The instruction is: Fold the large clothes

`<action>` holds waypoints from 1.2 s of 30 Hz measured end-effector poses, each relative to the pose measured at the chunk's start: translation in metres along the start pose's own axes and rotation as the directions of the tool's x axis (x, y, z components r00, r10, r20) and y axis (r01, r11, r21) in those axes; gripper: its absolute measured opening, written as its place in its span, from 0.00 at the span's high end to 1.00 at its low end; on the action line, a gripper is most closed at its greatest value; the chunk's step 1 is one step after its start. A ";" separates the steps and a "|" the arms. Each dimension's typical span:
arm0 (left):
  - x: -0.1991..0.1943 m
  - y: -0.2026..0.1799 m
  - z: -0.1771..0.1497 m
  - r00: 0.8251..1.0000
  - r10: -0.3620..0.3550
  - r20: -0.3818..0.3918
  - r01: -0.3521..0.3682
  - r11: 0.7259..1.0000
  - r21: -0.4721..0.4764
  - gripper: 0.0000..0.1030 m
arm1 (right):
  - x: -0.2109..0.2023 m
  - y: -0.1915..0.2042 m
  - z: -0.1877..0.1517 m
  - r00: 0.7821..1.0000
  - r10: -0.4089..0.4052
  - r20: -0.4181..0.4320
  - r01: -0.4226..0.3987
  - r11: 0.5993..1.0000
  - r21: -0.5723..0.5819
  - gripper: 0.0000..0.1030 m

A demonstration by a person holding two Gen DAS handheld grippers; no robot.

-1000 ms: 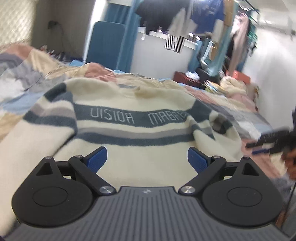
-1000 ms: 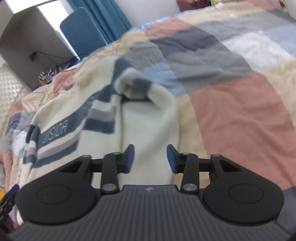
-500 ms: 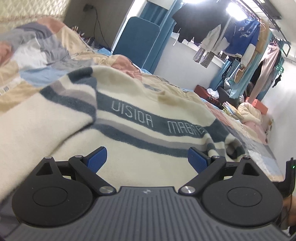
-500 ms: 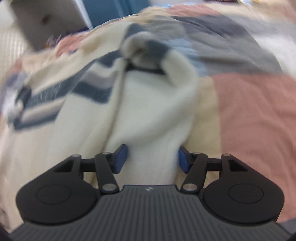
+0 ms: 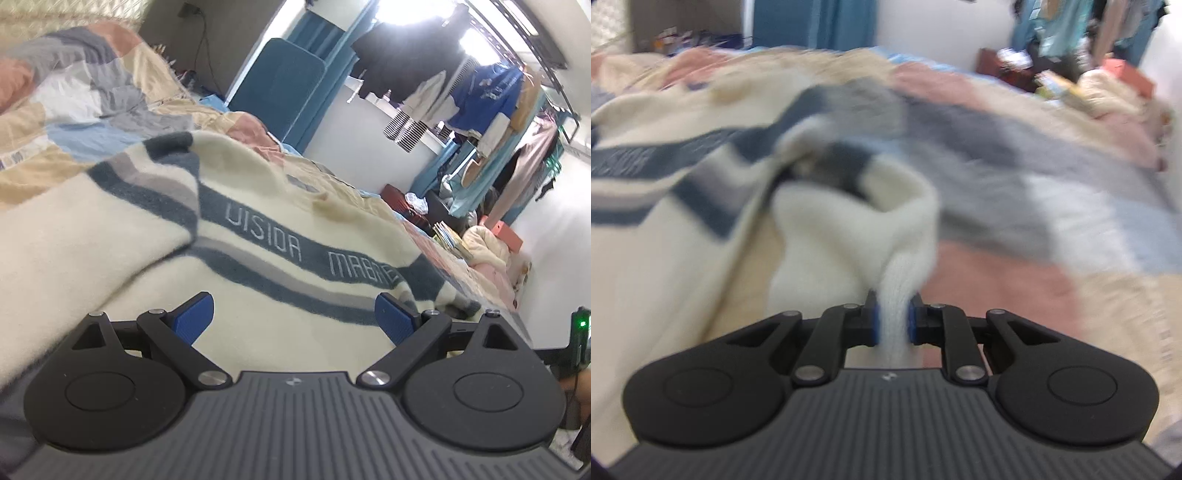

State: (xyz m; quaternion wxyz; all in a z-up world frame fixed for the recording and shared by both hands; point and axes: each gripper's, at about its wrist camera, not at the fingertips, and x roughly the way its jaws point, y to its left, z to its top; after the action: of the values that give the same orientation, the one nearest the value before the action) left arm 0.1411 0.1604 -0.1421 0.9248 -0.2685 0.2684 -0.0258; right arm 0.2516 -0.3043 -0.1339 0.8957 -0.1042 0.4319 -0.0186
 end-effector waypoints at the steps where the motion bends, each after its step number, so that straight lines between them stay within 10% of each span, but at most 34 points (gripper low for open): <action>1: 0.002 0.002 0.002 1.000 -0.009 -0.006 0.009 1.000 -0.017 0.07 | -0.003 -0.009 0.011 0.999 -0.042 0.014 0.042 0.999 -0.015 0.83; 10: -0.007 -0.001 0.008 0.996 -0.083 0.022 0.084 0.994 -0.067 0.07 | -0.018 -0.042 0.123 0.938 -0.282 0.204 0.303 0.949 -0.082 0.84; 15: 0.005 -0.004 0.006 0.995 -0.095 -0.020 0.094 0.994 -0.062 0.07 | 0.006 -0.015 0.112 0.861 -0.384 0.333 0.444 0.887 -0.124 0.83; 20: 0.016 -0.007 0.000 0.997 -0.068 -0.048 0.068 0.998 -0.012 0.07 | 0.048 0.004 0.060 0.933 -0.285 0.220 0.303 0.952 -0.053 0.83; 30: 0.016 0.000 -0.001 0.996 -0.073 -0.050 0.070 0.996 -0.058 0.07 | 0.034 0.022 0.015 0.987 0.017 0.159 -0.041 0.988 0.146 0.79; 36: 0.009 0.003 0.000 0.996 -0.074 -0.055 0.069 0.993 -0.092 0.07 | 0.003 0.016 0.008 0.980 0.105 0.167 -0.140 0.968 0.210 0.44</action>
State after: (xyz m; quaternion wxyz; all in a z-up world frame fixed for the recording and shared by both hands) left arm 0.1481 0.1615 -0.1479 0.9019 -0.3187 0.2864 -0.0546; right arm 0.2586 -0.2876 -0.1342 0.9320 0.0219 0.3618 -0.0029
